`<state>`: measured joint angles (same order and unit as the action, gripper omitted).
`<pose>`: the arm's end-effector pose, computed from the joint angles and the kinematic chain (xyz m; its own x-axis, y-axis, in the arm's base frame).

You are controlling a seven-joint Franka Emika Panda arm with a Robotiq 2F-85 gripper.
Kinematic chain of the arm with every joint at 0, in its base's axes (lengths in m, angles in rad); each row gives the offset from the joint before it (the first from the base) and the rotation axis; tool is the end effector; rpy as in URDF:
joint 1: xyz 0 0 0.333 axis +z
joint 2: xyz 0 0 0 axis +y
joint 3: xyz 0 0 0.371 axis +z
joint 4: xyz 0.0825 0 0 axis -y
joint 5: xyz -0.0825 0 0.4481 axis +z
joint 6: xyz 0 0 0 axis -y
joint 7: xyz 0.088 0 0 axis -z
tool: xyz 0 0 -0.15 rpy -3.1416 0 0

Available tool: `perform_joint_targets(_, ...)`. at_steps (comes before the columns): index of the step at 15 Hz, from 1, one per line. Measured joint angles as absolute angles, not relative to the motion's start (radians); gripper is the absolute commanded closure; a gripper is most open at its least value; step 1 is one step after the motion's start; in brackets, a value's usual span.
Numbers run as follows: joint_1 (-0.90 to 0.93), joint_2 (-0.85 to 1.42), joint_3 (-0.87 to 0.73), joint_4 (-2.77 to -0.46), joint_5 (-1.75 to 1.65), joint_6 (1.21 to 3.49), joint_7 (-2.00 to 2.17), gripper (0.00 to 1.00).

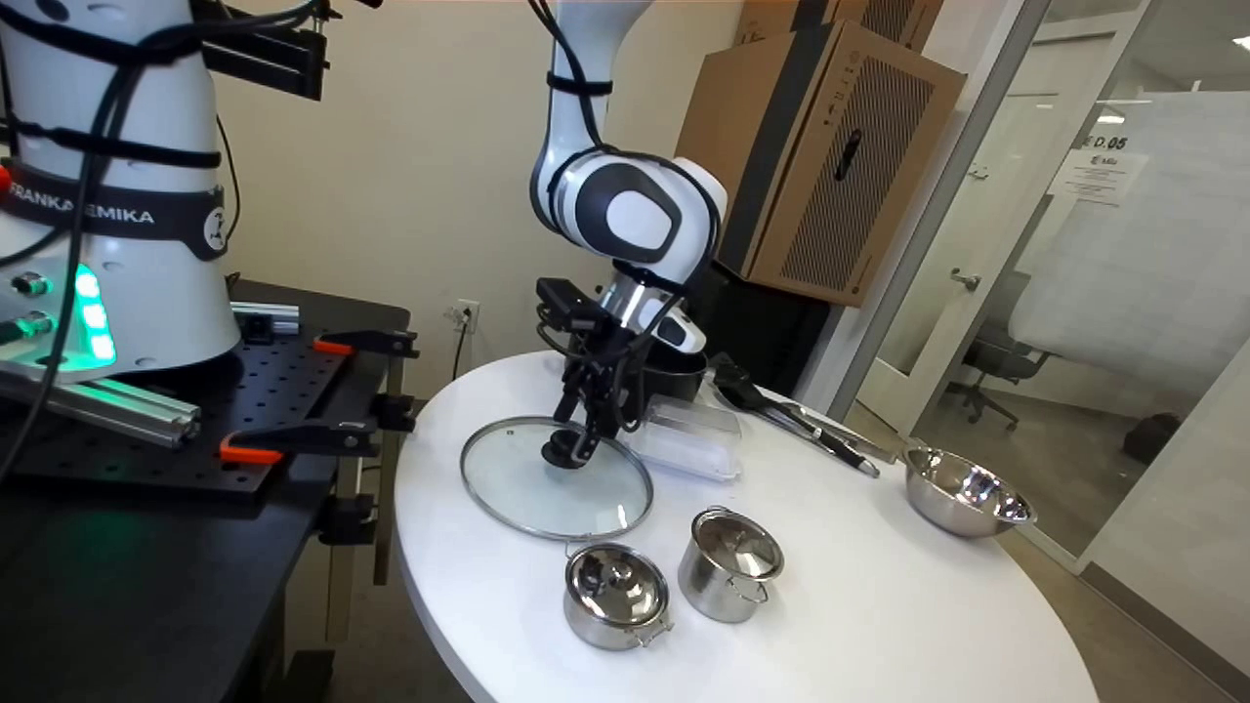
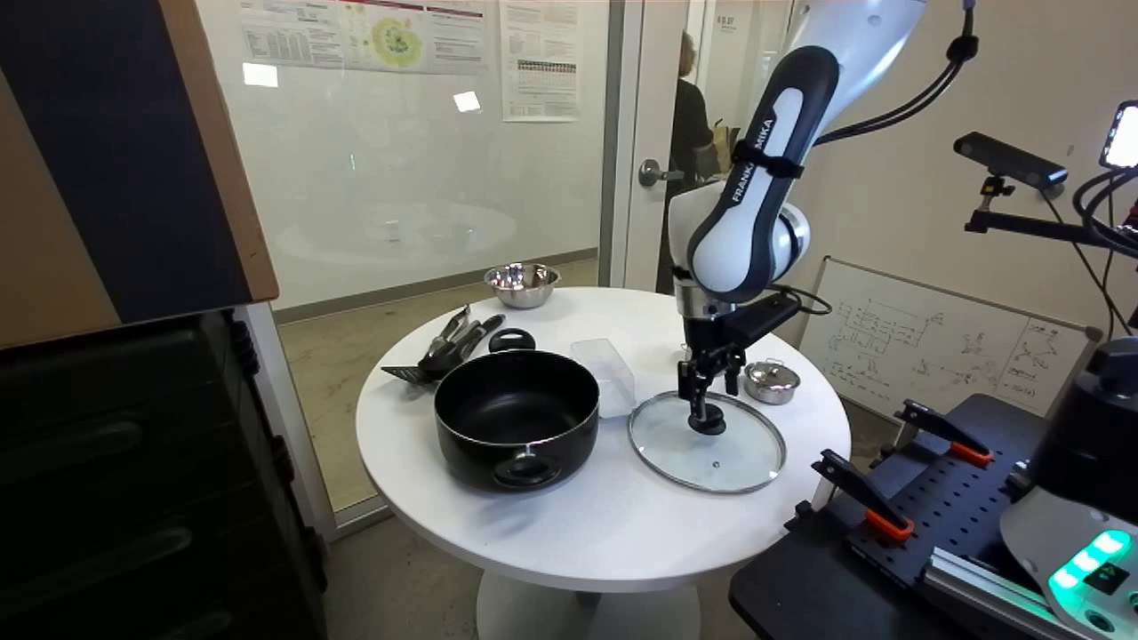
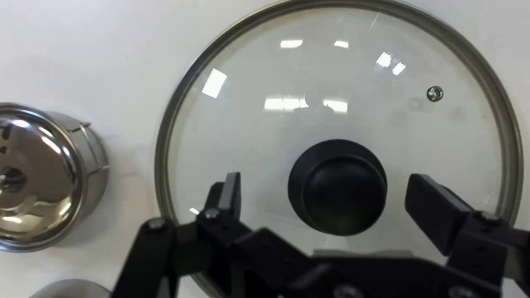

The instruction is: Put the lid on the black pot then remove the lids from the silver pots.

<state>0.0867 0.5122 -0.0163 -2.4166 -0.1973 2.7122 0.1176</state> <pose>0.4811 0.0360 0.0299 0.9683 0.1307 -0.2127 0.1495 -0.9859 0.0747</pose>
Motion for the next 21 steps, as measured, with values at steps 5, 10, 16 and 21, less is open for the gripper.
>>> perform_joint_targets(5, 0.135, 0.59, -0.042, -2.362, -0.195, 2.741, 0.163, 0.08)
perform_joint_targets(10, 0.162, 0.626, -0.055, -2.323, -0.185, 2.742, 0.185, 0.57)
perform_joint_targets(16, 0.162, 0.63, -0.059, -2.304, -0.178, 2.741, 0.189, 0.48)
perform_joint_targets(21, 0.164, 0.63, -0.061, -2.303, -0.178, 2.74, 0.189, 0.19)
